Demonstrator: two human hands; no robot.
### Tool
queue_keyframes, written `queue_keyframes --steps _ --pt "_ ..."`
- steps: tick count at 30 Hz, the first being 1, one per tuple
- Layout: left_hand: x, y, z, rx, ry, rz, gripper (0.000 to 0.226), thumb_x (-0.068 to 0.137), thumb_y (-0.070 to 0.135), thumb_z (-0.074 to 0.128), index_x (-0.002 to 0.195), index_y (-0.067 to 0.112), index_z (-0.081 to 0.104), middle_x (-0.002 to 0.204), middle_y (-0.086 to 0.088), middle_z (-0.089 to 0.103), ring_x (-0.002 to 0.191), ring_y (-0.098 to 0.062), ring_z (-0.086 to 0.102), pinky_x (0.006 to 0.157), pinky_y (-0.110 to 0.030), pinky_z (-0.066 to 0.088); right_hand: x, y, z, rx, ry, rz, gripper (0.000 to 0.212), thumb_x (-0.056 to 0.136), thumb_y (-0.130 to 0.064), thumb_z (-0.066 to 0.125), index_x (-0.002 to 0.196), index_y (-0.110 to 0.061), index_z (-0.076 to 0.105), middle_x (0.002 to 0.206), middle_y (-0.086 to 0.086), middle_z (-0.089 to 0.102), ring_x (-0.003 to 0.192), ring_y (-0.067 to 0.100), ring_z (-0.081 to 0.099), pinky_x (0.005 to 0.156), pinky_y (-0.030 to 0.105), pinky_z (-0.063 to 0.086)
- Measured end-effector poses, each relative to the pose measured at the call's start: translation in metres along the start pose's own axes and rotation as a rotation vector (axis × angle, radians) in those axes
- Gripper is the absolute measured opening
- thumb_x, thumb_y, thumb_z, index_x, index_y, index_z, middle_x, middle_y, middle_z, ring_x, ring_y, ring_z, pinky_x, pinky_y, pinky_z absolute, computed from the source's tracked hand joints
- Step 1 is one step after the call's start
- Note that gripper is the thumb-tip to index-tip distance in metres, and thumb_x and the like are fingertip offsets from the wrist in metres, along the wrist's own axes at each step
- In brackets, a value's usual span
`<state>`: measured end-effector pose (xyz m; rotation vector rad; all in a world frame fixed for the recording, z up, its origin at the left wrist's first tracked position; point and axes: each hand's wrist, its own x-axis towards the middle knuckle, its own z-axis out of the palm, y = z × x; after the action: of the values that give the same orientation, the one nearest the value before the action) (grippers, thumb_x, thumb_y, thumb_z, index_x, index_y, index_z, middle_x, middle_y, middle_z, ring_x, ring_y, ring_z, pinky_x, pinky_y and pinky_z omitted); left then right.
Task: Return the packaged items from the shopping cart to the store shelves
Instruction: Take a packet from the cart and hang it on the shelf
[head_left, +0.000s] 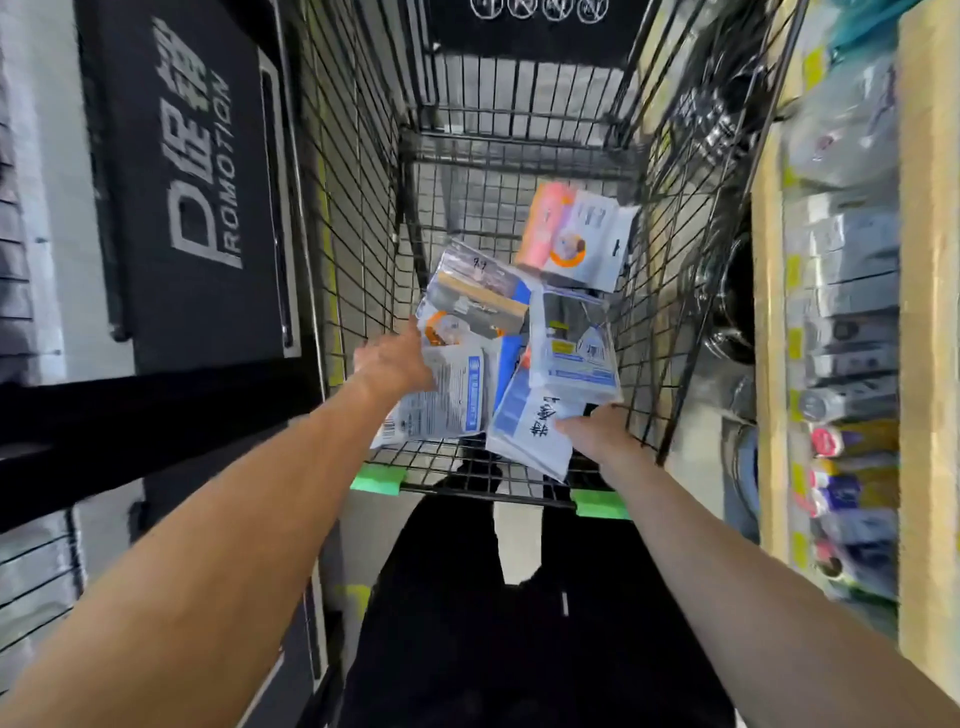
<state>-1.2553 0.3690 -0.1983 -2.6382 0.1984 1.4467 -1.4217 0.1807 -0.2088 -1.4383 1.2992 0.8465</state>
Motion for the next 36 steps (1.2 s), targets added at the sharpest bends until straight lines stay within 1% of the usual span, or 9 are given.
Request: queue_keyframes --steps 4,8,12,18,21,24,28,32,36 --pt "0.004 0.000 0.004 0.217 0.010 0.032 0.061 0.081 0.038 0.076 0.132 0.019 0.049 0.116 -0.006 0.064 0.108 -0.027 0.061 0.084 -0.037 0.048 0.011 0.016 0.006 0.162 -0.092 0.164 0.042 0.086 -0.014 0.075 0.121 0.001 0.055 0.118 0.014 0.065 0.101 0.025 0.062 0.088 0.039 0.054" --pt "0.006 -0.002 -0.004 0.221 -0.036 0.084 0.062 0.082 0.047 0.073 0.135 0.025 0.049 0.125 -0.005 0.061 0.117 -0.027 0.057 0.095 -0.042 0.048 0.017 0.024 0.010 0.230 -0.075 0.184 0.048 0.082 -0.017 0.079 0.124 0.000 0.061 0.119 0.015 0.068 0.107 0.030 0.067 0.086 0.040 0.057" --pt "0.006 -0.004 -0.016 0.224 0.028 0.130 0.057 0.085 0.050 0.067 0.133 0.024 0.050 0.121 -0.004 0.062 0.113 -0.026 0.059 0.091 -0.040 0.048 0.009 0.008 0.010 0.328 -0.167 0.249 0.046 0.083 -0.017 0.079 0.122 -0.002 0.060 0.108 0.012 0.070 0.087 0.023 0.068 0.059 0.029 0.052" --pt "0.004 -0.003 -0.027 0.243 0.305 0.252 0.033 0.091 0.030 0.064 0.123 0.022 0.061 0.118 -0.003 0.062 0.112 -0.025 0.058 0.097 -0.040 0.046 -0.018 -0.019 -0.009 0.592 -0.227 0.259 0.020 0.086 -0.009 0.073 0.104 -0.007 0.064 0.096 0.010 0.069 0.078 0.022 0.064 0.076 0.036 0.055" --pt "-0.004 0.010 -0.031 -0.084 0.370 0.303 0.022 0.097 0.032 0.054 0.110 0.019 0.068 0.109 -0.004 0.068 0.099 -0.026 0.063 0.084 -0.038 0.053 -0.039 -0.017 -0.022 0.697 -0.263 0.216 0.034 0.084 -0.007 0.073 0.116 -0.004 0.066 0.110 0.013 0.069 0.087 0.023 0.062 0.087 0.037 0.053" --pt "-0.014 0.027 -0.047 -0.540 0.182 0.224 0.034 0.099 0.044 0.049 0.107 0.016 0.067 0.105 -0.006 0.073 0.092 -0.027 0.068 0.084 -0.040 0.056 -0.070 -0.014 -0.036 0.657 -0.254 0.104 0.037 0.083 -0.006 0.073 0.119 -0.002 0.066 0.114 0.012 0.072 0.096 0.025 0.066 0.088 0.040 0.054" --pt "-0.025 0.054 -0.080 -1.000 -0.164 0.127 0.041 0.087 0.057 0.061 0.101 0.018 0.064 0.096 -0.005 0.073 0.079 -0.025 0.066 0.080 -0.039 0.057 -0.112 -0.019 -0.055 0.489 -0.211 -0.127 0.066 0.058 -0.021 0.092 0.118 -0.006 0.069 0.106 0.006 0.077 0.100 0.028 0.073 0.093 0.047 0.057" --pt "-0.032 0.092 -0.119 -1.200 -0.310 0.236 0.026 0.083 0.043 0.072 0.087 0.018 0.064 0.068 -0.002 0.064 0.055 -0.017 0.060 0.055 -0.027 0.054 -0.156 -0.033 -0.093 0.408 -0.172 -0.378 0.046 0.070 -0.017 0.087 0.111 -0.007 0.071 0.106 0.010 0.076 0.101 0.030 0.072 0.087 0.043 0.057" --pt "-0.058 0.157 -0.160 -1.474 -0.330 0.432 0.014 0.099 0.017 0.053 0.087 0.019 0.059 0.058 0.002 0.068 0.042 -0.005 0.062 0.043 -0.020 0.053 -0.185 -0.033 -0.139 0.531 0.014 -0.497 0.043 0.076 -0.016 0.084 0.116 -0.008 0.070 0.109 0.007 0.076 0.100 0.020 0.072 0.084 0.033 0.058"
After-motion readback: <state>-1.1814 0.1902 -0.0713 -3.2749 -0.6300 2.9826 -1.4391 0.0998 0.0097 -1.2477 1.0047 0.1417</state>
